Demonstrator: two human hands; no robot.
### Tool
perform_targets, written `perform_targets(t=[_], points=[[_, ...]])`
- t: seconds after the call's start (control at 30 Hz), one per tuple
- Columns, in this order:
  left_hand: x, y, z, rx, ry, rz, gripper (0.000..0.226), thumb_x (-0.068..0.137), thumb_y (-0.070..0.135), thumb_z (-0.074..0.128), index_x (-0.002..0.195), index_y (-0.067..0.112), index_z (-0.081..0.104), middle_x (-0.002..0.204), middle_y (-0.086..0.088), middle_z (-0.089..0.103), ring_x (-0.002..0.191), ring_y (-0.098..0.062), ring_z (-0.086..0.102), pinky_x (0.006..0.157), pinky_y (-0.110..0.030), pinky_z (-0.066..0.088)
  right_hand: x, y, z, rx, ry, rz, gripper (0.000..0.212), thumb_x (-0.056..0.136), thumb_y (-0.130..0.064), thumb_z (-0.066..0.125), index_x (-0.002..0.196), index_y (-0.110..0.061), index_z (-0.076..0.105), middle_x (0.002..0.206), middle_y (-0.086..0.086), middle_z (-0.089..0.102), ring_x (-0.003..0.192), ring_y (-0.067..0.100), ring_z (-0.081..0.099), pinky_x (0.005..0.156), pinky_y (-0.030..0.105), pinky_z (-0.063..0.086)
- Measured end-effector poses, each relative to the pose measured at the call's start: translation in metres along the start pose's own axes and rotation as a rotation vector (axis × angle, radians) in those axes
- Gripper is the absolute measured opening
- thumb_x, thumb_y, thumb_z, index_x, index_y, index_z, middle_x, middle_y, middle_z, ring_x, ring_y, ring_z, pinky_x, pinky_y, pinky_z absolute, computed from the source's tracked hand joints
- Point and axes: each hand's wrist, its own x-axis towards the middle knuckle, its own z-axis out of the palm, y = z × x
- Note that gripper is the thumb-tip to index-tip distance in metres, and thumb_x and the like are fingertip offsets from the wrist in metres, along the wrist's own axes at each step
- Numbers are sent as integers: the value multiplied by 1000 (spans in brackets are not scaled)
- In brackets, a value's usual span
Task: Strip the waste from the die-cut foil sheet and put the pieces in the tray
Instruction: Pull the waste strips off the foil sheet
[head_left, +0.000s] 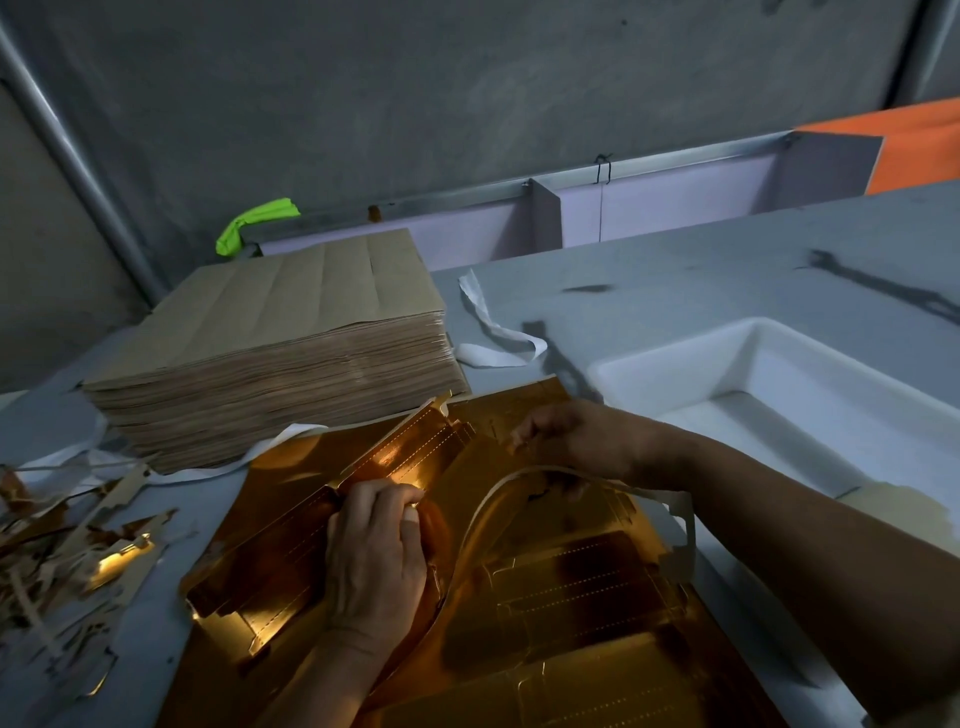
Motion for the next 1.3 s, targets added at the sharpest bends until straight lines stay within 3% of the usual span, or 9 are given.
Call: perform_targets(t=[0.13,0.37,0.47,0.6,0.77,0.9,1.03,1.17,1.3], points=[[0,1,-1,16,-26,-9,28,92,22,43,98,13,70,101,-4,62,88,-11,54,78,-34,41,-1,-1,0,-60,-142,47,19,103,-17,46,115,-23,60,76,1,70,63,11,66,56,21,53],[2,4,-2,29,-54,-40,18,94,7,55,102,15,70,105,-2,62,93,-13,57,83,-35,40,-1,-1,0,-40,-160,41,30,103,-17,47,114,-44,53,79,4,69,64,12,65,55,22,53],[1,2,-1,48,-71,-39,19,90,4,62,103,16,70,105,-1,62,94,-13,57,84,-35,40,0,0,0,-38,-128,29,31,103,-18,48,116,-45,52,75,0,68,63,10,65,55,21,52],[1,1,2,117,-105,-29,26,84,2,67,104,18,68,104,0,62,93,-11,58,82,-32,39,-1,-1,0,-1,-18,19,26,102,-19,50,120,-34,61,72,-3,68,59,6,64,52,19,49],[1,3,3,152,-106,-10,27,82,2,68,103,20,67,102,2,63,91,-10,60,80,-29,39,-1,-7,2,-20,105,5,22,95,-12,54,102,-28,68,72,0,70,55,4,63,49,17,47],[2,5,2,146,-106,-12,27,80,2,72,101,18,68,100,1,63,85,-6,53,75,-27,42,-3,-11,1,-34,173,-6,20,95,-10,54,99,-21,71,72,2,72,54,6,64,47,17,46],[1,5,2,149,-107,9,23,79,3,72,96,18,70,98,-1,63,86,-5,46,72,-27,43,-4,-13,2,-13,203,-12,23,94,-9,55,96,-23,72,71,-4,71,54,3,64,49,15,46],[0,3,1,134,-94,53,19,77,1,75,89,15,70,94,-2,62,83,-9,52,73,-32,46,-4,-14,1,-18,221,-41,28,96,-8,54,89,-30,69,60,-17,65,50,-7,60,46,8,42],[1,3,1,128,-86,37,12,88,7,61,85,18,66,93,1,58,84,-12,56,78,-31,40,-4,-13,1,-21,257,-45,26,95,-10,56,87,-30,71,63,-15,65,51,-6,59,47,9,42]])
